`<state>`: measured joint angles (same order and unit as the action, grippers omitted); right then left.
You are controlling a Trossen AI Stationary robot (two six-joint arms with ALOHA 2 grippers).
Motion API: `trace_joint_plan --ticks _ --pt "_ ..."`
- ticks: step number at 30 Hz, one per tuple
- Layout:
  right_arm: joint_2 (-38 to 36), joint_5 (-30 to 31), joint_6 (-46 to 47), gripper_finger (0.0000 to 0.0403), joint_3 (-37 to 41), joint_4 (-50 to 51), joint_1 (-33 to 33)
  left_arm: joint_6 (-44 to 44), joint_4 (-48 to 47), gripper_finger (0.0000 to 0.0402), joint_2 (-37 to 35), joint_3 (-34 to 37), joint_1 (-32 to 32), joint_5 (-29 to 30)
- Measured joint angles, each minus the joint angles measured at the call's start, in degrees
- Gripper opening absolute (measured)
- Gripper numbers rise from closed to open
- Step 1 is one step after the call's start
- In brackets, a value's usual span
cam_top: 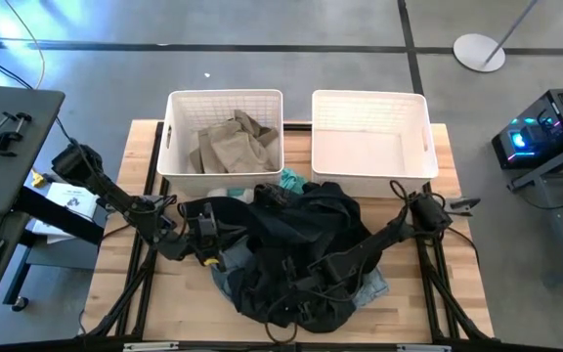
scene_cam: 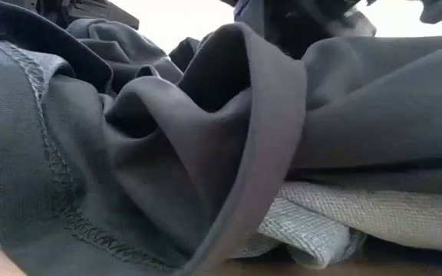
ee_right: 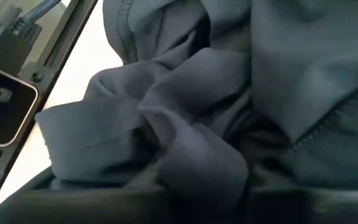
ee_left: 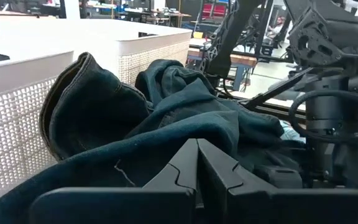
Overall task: Sort clothes
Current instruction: Put the black shorts into the right white laundry bin
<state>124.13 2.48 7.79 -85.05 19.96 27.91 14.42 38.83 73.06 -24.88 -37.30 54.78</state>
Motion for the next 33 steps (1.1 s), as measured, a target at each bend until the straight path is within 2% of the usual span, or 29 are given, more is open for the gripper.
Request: trace_joint_plan --ticks 2,4,6,8,13,16,19,21,24,27,30,33 --pt "-1.6 -0.9 -0.6 0.0020 0.1 1.1 -0.2 0.5 0.0 0.0000 0.0 0.0 0.0 0.0" --pt "-4.5 0.2 0.0 0.0026 0.4 2.8 -0.2 1.0 0.0 0.0000 0.0 0.0 0.0 0.0" --pt "-9.4 3.0 -0.3 0.0031 0.9 6.0 0.1 1.0 0.0 0.0000 0.0 0.0 0.0 0.0" --pt "-15.7 8.8 -1.4 0.0023 0.9 6.0 1.2 0.6 0.1 0.0000 0.0 0.0 0.0 -0.1" --pt "-32.9 32.8 -3.6 0.0010 0.7 6.6 5.4 0.5 0.0 0.0000 0.0 0.0 0.0 -0.1" --pt "-41.5 49.1 -9.4 0.0014 0.7 0.6 8.4 0.5 0.0 0.0000 0.0 0.0 -0.1 -0.1" --pt "-48.8 63.0 -23.4 0.0014 0.5 -11.1 10.8 0.5 0.0 0.0000 0.0 0.0 -0.4 -0.2" --pt "-52.3 67.7 -37.4 0.0014 0.5 -22.0 11.7 0.5 0.0 0.0000 0.0 0.0 -0.7 -0.2" --pt "-56.4 67.0 -58.2 0.0014 0.5 -41.0 11.2 0.5 -0.1 0.0000 0.0 0.0 -1.1 -0.2" --pt "-59.4 59.9 -71.2 0.0014 0.5 -57.1 8.3 0.5 -0.1 0.0000 0.0 0.0 -1.1 -0.2" --pt "-61.3 56.4 -79.1 0.0014 0.4 -64.6 3.5 0.5 -0.1 0.0000 0.0 0.0 -1.1 -0.2" --pt "-62.7 58.4 -81.2 0.0014 0.4 -64.3 -2.6 0.5 -0.1 0.0000 0.0 0.0 -1.1 -0.2"
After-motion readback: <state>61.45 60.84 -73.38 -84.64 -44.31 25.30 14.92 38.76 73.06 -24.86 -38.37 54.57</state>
